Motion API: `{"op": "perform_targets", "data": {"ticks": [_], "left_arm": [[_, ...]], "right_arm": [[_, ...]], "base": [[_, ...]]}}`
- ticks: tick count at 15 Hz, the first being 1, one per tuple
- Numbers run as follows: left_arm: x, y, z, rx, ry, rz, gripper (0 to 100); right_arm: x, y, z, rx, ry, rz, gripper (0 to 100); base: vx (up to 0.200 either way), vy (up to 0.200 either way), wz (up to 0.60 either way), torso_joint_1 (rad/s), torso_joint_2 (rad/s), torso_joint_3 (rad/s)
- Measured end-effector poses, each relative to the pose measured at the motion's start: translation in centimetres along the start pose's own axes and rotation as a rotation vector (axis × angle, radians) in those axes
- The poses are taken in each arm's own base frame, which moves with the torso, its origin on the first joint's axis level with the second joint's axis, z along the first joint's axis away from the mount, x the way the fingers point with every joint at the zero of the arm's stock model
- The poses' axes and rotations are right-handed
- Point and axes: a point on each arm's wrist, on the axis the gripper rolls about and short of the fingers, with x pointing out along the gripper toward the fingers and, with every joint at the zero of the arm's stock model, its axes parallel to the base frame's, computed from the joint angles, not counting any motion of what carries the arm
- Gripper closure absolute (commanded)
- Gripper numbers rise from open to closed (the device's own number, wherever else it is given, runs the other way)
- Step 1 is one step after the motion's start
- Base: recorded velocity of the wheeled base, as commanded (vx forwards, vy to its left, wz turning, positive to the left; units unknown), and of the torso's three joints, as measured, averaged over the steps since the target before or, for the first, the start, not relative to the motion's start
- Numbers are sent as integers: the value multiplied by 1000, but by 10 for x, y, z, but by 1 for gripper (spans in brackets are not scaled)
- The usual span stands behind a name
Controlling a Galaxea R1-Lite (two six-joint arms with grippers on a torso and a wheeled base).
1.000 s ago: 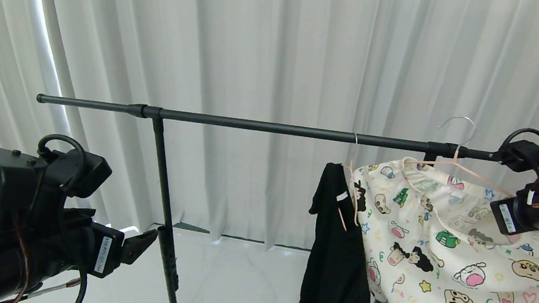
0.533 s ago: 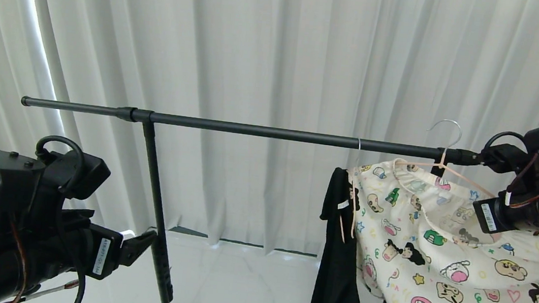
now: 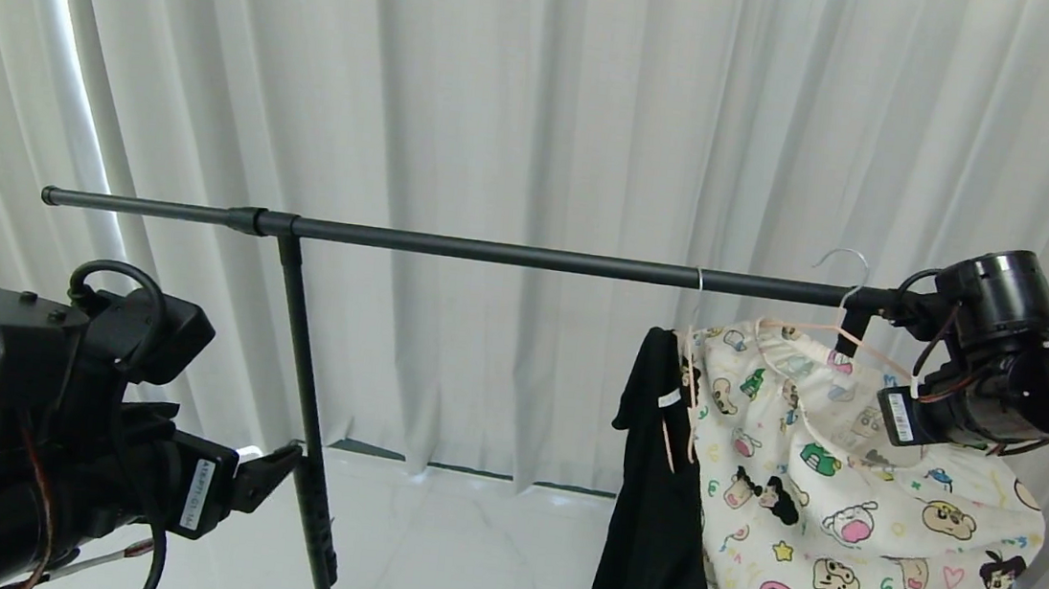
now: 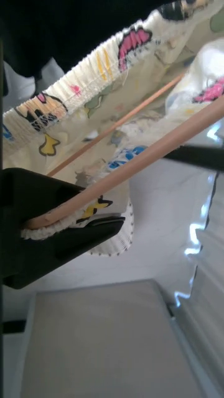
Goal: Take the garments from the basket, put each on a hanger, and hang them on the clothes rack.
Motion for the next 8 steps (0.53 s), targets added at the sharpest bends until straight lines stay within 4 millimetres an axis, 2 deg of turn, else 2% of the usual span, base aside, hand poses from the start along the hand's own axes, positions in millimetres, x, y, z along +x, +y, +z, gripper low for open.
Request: {"op": "perform_targets", "data": {"ticks": [8], "left_arm": [[0, -5, 0, 16, 2, -13, 0]], "right_arm": [[25, 10, 3, -18, 42, -7, 100]], "base": [[0, 0, 0, 0, 0, 0]]}}
